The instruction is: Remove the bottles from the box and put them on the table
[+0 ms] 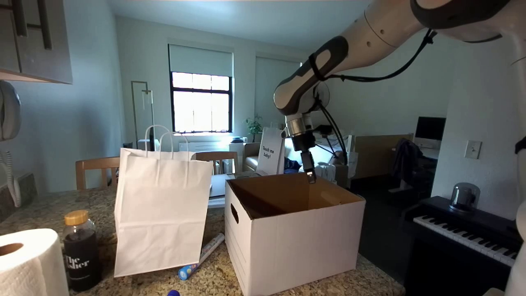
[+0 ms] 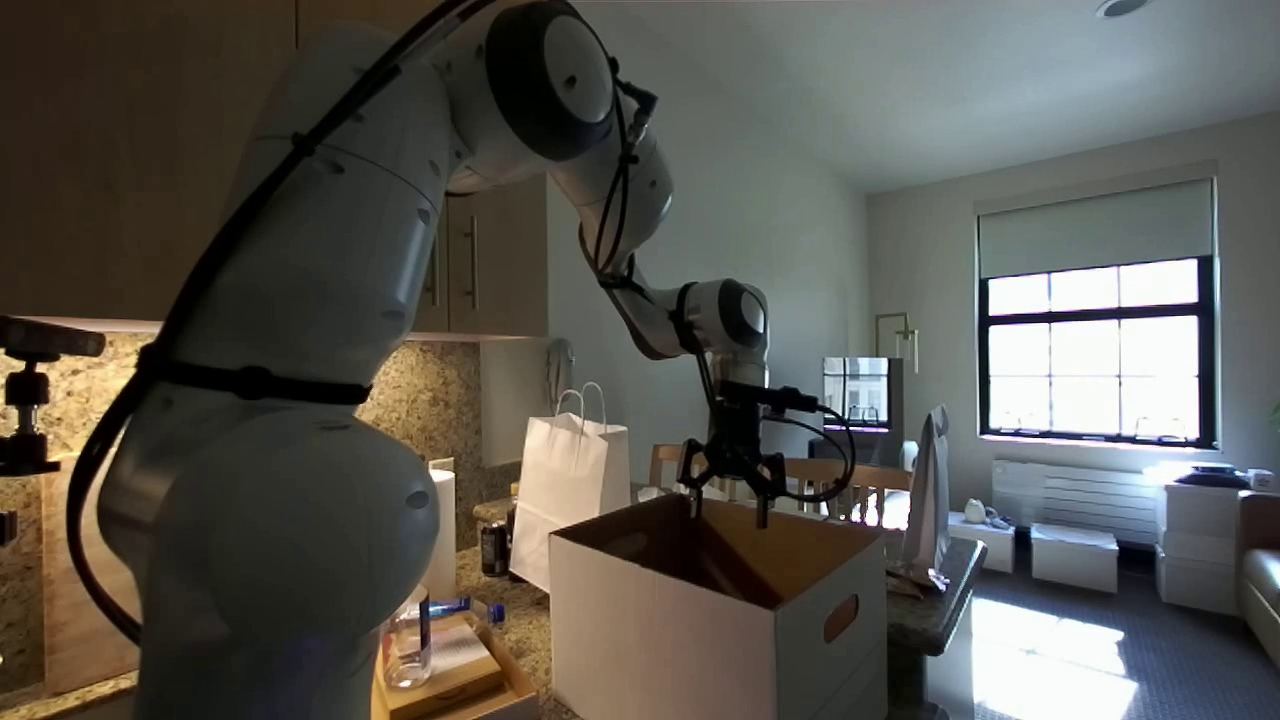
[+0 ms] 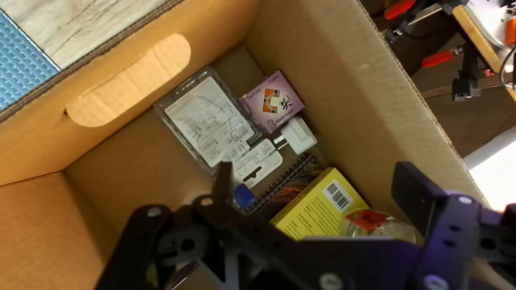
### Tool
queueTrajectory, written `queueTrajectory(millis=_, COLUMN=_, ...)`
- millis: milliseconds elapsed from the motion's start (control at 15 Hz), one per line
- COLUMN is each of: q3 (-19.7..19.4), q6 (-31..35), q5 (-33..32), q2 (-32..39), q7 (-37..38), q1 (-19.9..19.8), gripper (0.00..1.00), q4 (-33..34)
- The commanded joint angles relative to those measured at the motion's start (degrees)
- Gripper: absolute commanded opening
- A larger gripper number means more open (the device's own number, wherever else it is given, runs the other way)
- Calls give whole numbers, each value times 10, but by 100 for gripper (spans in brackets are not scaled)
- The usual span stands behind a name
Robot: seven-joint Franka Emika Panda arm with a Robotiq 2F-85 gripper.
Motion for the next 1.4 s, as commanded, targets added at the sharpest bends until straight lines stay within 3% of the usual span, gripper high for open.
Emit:
queueTrajectory(millis=0, q3=12, q6=39, q5=-8, q2=43, q7=40, q1=4, gripper=100, q4=22)
queueTrajectory(millis=467, q3=22, q6=61, q5=-17, q2=154, q7=75, q1=5, gripper=100, q4=92)
queueTrajectory(millis=1067, q3=13, q6=118, q5=-25, q2=233, q7=146, q1=-1, gripper=100, q4=156)
queueTrajectory(millis=1333, q3=14, q6=96, q5=-33, q2=263, q7=153, q1=2, gripper=100, q4=191)
